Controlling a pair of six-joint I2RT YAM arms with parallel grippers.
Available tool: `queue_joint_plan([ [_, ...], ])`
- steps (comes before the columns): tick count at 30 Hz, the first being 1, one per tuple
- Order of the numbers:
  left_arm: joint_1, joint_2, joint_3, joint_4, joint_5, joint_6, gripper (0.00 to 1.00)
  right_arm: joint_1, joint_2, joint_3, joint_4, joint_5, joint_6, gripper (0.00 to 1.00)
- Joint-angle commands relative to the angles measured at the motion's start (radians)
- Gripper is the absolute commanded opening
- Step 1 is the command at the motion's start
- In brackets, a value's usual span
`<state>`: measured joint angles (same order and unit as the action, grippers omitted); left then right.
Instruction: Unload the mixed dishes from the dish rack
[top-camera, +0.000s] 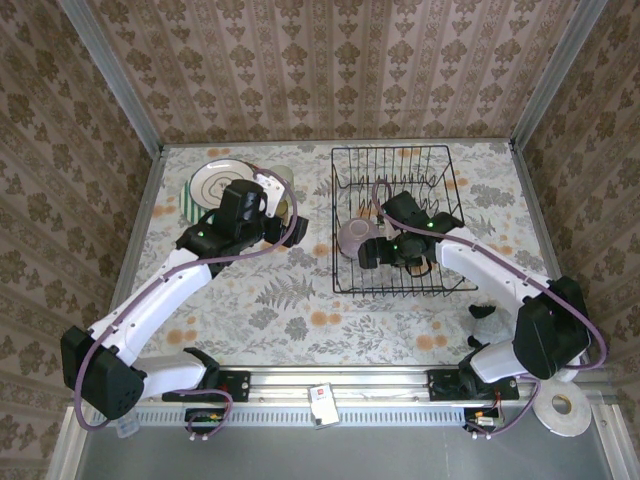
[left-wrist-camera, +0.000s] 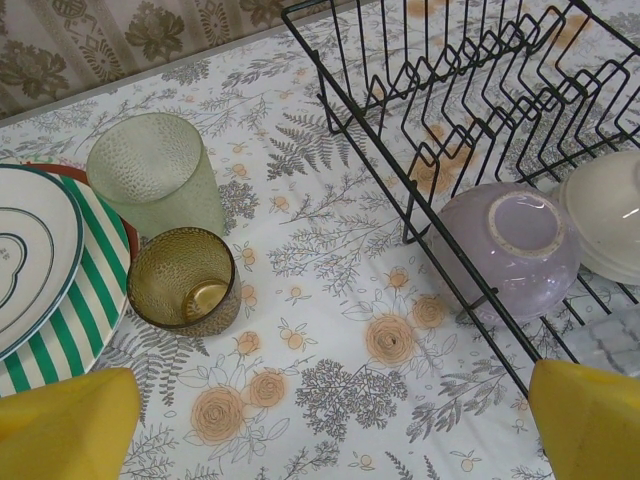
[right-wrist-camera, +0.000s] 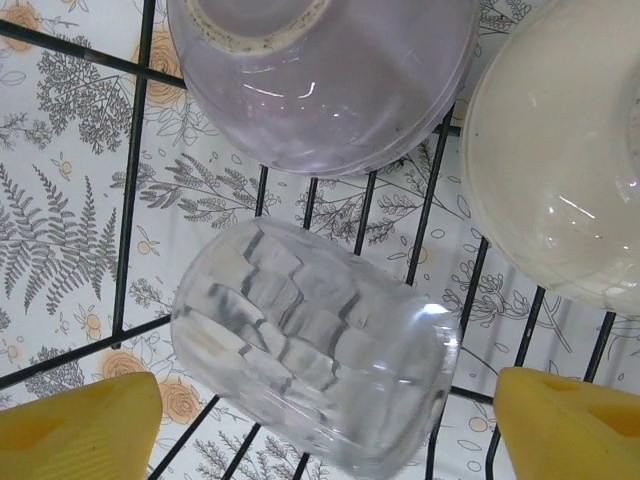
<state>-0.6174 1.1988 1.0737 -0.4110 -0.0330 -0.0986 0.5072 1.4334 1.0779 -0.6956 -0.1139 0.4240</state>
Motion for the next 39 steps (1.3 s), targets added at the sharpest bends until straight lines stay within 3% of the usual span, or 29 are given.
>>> queue_joint_plan([
  [1,-0.001,0.005,-0.012,0.008,0.012,-0.013,1.00,-0.005,0.002,0.008,0.002,-0.023,0.018,0.96],
  [15,0.001,0.001,-0.023,0.014,0.019,-0.007,1.00,-0.100,-0.016,-0.087,0.013,-0.096,0.008,1.00],
  [29,0.001,0.001,-0.021,0.015,0.042,-0.003,1.00,-0.188,-0.022,-0.155,0.041,-0.267,-0.031,1.00],
  [35,0.000,0.007,-0.022,0.026,0.093,-0.008,1.00,-0.190,0.031,-0.166,0.050,-0.369,-0.063,1.00],
  [39,-0.002,0.013,-0.027,0.033,0.100,-0.015,1.00,-0.181,0.056,-0.167,0.053,-0.353,-0.069,1.00],
])
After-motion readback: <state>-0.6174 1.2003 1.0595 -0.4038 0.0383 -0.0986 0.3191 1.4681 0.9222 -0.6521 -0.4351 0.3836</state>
